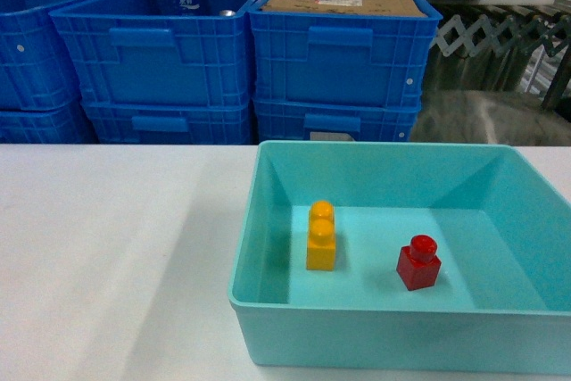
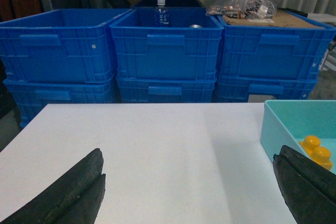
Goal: Pick red block from blue box to shelf
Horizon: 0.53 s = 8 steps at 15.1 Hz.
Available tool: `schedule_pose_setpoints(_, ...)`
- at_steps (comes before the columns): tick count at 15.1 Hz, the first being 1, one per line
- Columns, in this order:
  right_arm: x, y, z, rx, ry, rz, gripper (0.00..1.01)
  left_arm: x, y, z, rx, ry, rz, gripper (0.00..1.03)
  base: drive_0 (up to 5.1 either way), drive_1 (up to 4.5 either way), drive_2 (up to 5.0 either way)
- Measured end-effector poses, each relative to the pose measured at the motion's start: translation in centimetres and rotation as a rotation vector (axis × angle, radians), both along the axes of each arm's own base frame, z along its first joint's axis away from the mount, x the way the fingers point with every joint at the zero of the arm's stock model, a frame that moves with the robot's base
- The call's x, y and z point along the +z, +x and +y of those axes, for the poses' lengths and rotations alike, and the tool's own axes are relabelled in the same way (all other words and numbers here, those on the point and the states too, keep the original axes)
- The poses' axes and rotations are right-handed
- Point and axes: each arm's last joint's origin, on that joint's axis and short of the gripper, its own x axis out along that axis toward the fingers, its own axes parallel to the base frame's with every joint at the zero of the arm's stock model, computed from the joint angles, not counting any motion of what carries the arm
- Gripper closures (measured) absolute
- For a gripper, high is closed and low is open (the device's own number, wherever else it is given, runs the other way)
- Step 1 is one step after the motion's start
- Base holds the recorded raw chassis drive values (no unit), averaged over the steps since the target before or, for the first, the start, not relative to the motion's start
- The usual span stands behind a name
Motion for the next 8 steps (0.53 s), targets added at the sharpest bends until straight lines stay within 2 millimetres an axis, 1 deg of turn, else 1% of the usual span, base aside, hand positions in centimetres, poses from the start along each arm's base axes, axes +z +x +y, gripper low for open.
schedule_pose_setpoints(8, 0.0, 0.0, 0.0, 0.0, 0.0, 0.0, 0.03, 0.0, 0.0, 0.0, 0.0, 0.0, 0.0, 0.05, 0.0, 0.0, 0.0)
